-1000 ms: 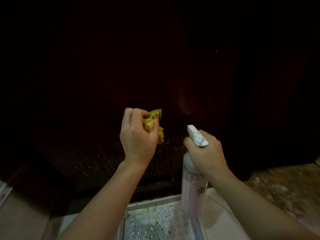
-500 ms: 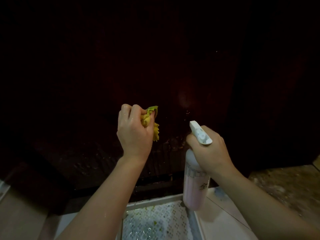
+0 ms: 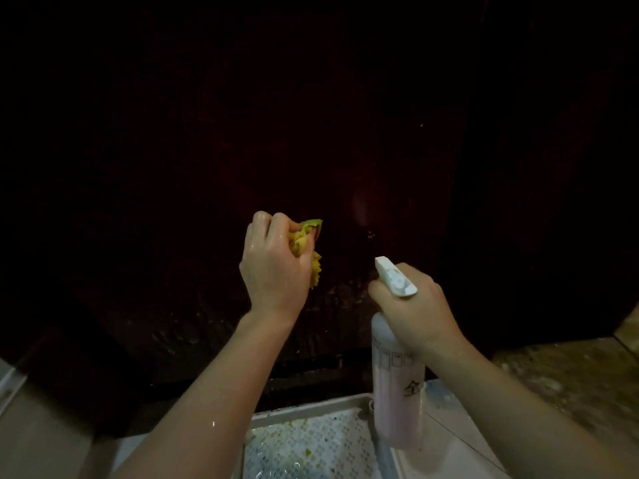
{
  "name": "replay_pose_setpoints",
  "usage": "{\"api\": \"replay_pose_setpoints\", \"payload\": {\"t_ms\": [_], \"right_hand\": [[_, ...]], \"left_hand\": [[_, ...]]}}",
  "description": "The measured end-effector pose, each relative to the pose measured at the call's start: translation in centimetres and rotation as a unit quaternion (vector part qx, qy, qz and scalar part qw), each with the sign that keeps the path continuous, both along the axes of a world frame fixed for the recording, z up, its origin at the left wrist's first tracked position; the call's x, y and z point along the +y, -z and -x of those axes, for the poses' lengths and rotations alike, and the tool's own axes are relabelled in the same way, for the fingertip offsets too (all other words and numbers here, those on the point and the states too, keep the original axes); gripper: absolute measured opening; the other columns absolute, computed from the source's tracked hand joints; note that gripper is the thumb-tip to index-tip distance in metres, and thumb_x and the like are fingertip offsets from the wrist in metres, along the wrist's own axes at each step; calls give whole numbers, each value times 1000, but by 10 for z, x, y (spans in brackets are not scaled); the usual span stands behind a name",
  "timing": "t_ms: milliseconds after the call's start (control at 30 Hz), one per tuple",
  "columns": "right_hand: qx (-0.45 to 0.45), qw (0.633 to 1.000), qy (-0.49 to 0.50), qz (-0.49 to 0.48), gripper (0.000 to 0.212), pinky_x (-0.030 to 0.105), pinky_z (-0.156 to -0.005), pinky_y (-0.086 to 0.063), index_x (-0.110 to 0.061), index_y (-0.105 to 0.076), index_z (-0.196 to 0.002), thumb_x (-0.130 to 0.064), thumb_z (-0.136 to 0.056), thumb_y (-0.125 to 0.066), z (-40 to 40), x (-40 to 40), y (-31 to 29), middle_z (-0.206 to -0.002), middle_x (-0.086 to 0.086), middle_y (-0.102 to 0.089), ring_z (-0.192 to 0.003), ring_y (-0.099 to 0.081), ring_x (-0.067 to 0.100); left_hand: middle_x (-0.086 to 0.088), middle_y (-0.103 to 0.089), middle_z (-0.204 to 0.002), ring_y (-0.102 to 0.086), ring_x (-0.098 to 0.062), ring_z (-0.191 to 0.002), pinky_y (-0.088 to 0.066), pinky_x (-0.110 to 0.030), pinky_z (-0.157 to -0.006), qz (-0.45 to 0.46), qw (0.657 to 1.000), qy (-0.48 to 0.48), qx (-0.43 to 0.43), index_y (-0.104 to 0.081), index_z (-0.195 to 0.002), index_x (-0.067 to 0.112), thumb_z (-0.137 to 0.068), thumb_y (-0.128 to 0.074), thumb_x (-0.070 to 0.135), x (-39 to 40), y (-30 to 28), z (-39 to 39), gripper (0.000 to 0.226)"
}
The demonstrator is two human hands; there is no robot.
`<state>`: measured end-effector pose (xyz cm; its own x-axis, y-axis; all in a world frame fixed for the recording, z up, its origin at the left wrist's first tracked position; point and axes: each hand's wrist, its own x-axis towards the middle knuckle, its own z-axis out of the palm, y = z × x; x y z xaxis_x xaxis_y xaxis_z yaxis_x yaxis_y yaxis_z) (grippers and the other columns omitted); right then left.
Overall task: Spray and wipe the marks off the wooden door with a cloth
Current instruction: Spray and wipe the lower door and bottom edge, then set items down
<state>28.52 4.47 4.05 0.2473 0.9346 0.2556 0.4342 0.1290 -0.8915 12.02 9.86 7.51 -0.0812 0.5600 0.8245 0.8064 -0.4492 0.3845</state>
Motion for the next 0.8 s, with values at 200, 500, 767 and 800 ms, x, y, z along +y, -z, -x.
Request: {"api": "replay_pose_setpoints", "payload": {"t_ms": [200, 500, 767, 800], "right_hand": [[-19, 1000, -12, 6, 17, 22, -52, -40, -18, -55, -73, -27, -83, -65, -10, -7, 4, -66, -3, -56, -60, -53, 11], [15, 999, 5, 29, 14, 26, -56, -43, -17, -59, -80, -28, -82, -68, -23, -5, 12, -75, 3, -62, -70, -59, 18], [-9, 1000, 16, 2, 22, 32, -54, -41, -24, -51, -65, -24, -83, -63, -25, -3, 8, -60, -5, -53, -59, -53, 18], [-15, 1000, 21, -7, 27, 32, -52, -38, -25, -47, -61, -24, -82, -62, -26, -2, 7, -56, -7, -49, -55, -50, 15]], "left_hand": [[-5, -54, -86, -49, -14, -75, -37, -18, -55, -66, 997, 14, 37, -62, -82, 7, -79, -75, 19, 10, -19, -30, 17], [-6, -55, -77, -48, -22, -67, -25, -23, -44, -33, 959, 36, 280, -60, -71, 10, -66, -70, -1, 9, 41, -55, 15], [-4, -53, -88, -50, -14, -75, -42, -20, -54, -33, 994, 57, 83, -59, -85, 8, -80, -70, 21, 7, -3, -51, 18], [-3, -53, -88, -50, -12, -75, -39, -16, -57, -47, 996, 55, 56, -58, -85, 8, -81, -68, 22, 8, -13, -52, 18]]}}
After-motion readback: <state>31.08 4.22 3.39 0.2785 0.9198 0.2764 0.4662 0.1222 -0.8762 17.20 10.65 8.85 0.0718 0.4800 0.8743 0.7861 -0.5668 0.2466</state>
